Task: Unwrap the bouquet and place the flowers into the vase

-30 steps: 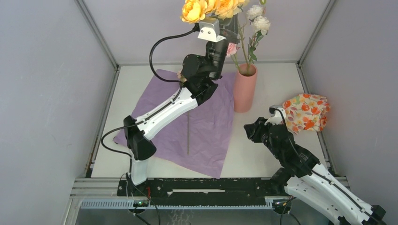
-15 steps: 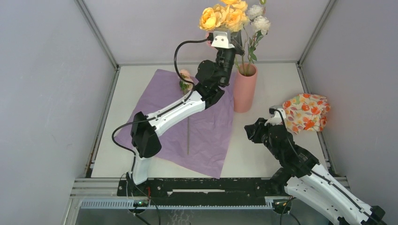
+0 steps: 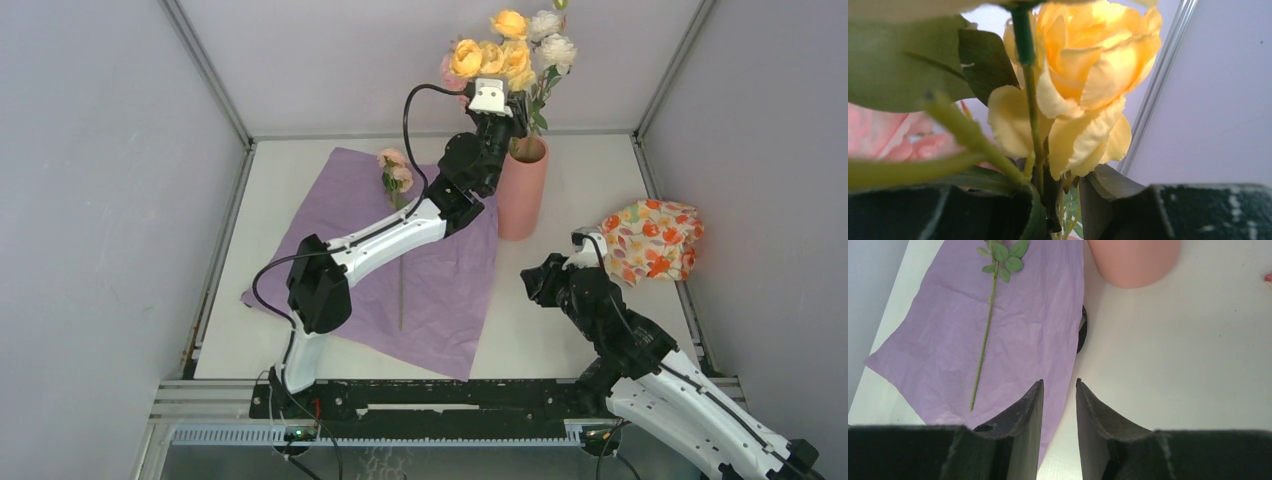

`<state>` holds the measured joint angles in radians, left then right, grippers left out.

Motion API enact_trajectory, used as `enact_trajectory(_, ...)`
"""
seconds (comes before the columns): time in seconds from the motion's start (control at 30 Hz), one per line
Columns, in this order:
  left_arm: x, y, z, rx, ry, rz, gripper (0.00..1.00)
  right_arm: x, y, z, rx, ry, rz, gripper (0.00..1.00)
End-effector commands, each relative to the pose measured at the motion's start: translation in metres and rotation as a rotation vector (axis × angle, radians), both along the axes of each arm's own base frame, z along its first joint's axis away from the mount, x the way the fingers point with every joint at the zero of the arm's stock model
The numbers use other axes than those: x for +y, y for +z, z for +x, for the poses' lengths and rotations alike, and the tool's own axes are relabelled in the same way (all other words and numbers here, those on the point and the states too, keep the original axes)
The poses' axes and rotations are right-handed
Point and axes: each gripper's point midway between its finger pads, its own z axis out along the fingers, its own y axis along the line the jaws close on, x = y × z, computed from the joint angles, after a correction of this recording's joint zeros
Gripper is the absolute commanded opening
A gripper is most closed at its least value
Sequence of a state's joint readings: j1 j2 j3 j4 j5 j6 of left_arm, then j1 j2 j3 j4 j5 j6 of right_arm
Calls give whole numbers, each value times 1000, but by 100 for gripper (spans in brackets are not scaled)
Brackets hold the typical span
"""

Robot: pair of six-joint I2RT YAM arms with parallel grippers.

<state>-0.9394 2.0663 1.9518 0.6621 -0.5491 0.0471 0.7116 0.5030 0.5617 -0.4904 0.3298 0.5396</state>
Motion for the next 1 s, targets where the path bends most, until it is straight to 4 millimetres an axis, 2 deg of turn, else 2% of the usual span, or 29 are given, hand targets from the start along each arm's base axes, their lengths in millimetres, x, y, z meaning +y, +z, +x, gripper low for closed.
enact_trajectory(0.0, 4, -2, 1, 30, -9, -32, 38, 2, 9, 3, -39, 5, 23, 38)
enact_trajectory(0.13, 0, -10, 0, 63, -37, -34, 39, 2, 7, 3, -35, 9, 26, 38)
enact_trajectory(0.3, -2, -20, -2, 110, -56, 2, 46, 3, 5, 2, -29, 13, 27, 38)
enact_trajectory(0.6, -5, -31, -23, 206, -168, 86, 69, 8, 0, 3, -12, 26, 41, 38)
enact_trajectory(0.7, -7, -32, -32, 235, -221, 97, 75, 13, -2, 4, -4, 33, 53, 38)
enact_trajectory(0.97, -4, -25, -47, 262, -274, 132, 85, 21, -3, 4, 14, 59, 79, 38)
